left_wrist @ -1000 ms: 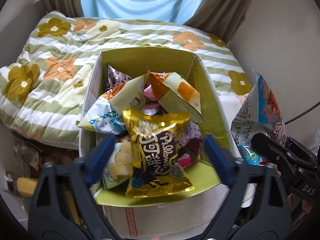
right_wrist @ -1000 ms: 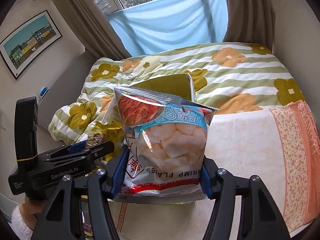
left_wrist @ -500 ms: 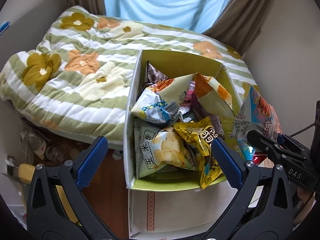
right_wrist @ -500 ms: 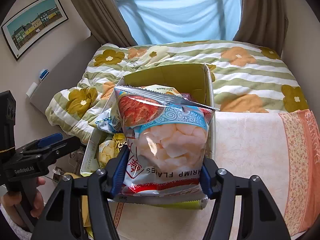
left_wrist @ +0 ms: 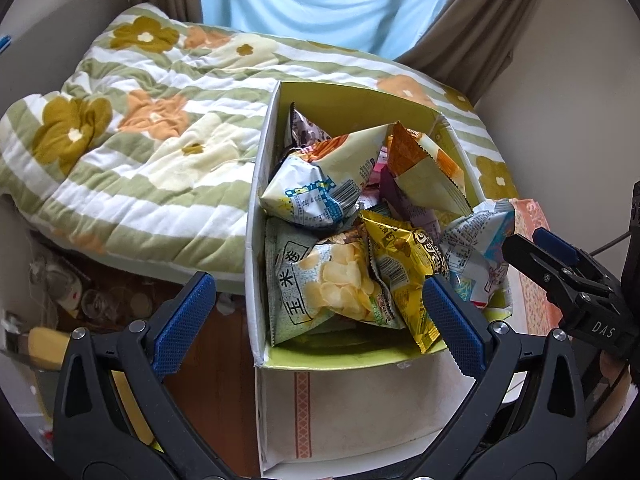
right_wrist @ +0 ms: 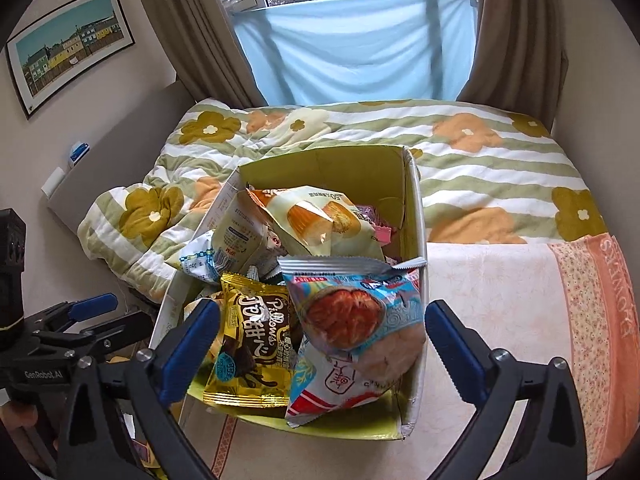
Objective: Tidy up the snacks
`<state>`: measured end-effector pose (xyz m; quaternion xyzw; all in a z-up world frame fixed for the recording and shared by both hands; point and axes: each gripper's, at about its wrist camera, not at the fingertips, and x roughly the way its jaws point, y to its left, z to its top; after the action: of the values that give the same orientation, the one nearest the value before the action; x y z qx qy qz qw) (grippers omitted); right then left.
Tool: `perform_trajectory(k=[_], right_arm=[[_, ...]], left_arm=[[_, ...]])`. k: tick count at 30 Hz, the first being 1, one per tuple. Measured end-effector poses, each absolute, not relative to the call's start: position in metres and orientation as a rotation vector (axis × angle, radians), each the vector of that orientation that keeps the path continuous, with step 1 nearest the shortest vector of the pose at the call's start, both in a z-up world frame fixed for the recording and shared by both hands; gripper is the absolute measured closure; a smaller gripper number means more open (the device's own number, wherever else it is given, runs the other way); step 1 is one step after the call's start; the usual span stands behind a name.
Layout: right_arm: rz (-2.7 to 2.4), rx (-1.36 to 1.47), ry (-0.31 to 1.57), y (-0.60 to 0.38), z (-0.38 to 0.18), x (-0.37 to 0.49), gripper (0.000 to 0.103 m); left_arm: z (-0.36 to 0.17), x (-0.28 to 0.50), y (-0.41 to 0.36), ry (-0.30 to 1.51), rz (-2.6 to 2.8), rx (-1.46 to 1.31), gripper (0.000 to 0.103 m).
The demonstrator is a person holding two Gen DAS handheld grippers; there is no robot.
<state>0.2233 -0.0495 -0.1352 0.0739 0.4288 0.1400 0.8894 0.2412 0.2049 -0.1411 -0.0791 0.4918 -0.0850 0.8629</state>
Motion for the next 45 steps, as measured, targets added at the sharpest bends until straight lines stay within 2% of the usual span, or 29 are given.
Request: perform_trajectory(k=[9,25,33,45], right_arm=[[0.299,0.156,0.857,-0.061,-0.117,0.206,0.001],[0.174,0.121,0.628,-0.161,-0.029,0.084,0.001],[0.051,0.039,0.635,-0.187,-0.032,0.037,0.001],[0.024,0.045,0.621,-0.195,-0.035,0.018,0.001]], left_arm=[[-0.12,0.22,0.191,0.982,-0.168,-0.157,0.0],[-0.014,0.084,0.092,0.631,-0.081,0.012,0.0],[-0.015,0.035,0.062,0.587,-0.078,0.027,0.0],[-0.014,0.019,0.055,0.584,-0.078,0.033,0.0]])
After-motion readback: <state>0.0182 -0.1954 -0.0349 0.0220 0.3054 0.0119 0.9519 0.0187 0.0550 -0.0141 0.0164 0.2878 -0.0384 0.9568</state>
